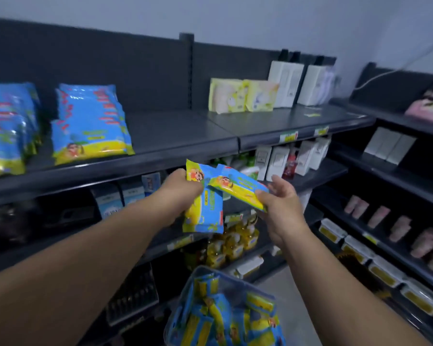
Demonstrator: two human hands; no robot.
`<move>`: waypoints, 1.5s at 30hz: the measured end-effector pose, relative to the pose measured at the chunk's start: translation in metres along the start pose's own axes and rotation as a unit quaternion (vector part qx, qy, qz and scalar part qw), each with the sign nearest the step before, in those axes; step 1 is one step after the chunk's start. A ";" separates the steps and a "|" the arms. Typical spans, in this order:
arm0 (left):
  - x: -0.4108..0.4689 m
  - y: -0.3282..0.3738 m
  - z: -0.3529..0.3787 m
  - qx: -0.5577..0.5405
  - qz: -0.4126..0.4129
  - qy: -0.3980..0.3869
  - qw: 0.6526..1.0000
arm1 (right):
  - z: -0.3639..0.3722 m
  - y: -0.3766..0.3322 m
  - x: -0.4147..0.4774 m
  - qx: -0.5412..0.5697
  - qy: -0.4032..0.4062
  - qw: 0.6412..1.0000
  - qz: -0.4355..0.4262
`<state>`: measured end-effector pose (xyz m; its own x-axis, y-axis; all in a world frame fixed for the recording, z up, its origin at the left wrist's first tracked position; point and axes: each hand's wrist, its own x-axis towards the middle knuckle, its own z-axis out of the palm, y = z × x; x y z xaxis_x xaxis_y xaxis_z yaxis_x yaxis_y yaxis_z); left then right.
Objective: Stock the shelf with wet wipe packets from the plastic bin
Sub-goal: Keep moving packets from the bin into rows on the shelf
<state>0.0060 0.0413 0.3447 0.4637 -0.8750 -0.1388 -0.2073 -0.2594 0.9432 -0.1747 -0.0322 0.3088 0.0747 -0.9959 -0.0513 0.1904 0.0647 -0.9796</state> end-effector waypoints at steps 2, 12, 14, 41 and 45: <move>-0.005 0.012 -0.019 -0.068 0.002 0.014 0.998 | 0.014 -0.013 -0.006 0.020 -0.009 1.000 -0.007; -0.023 0.046 -0.106 -0.227 -0.005 0.104 0.968 | 0.094 -0.053 -0.043 0.063 -0.083 0.994 0.014; -0.028 0.049 -0.119 -0.270 -0.021 0.086 0.959 | 0.112 -0.054 -0.051 0.080 -0.103 0.991 0.028; -0.007 0.018 -0.238 0.198 0.016 0.247 0.949 | 0.271 -0.061 -0.009 -0.069 -0.286 0.954 -0.061; 0.008 0.015 -0.232 0.245 -0.005 0.245 0.938 | 0.278 -0.052 0.005 -0.111 -0.306 0.944 -0.056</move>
<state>0.2060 0.1251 0.4280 0.7832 -0.6098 0.1213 -0.5162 -0.5290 0.6736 0.0878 -0.0226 0.4132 0.6300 -0.7687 0.1107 0.0262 -0.1214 -0.9923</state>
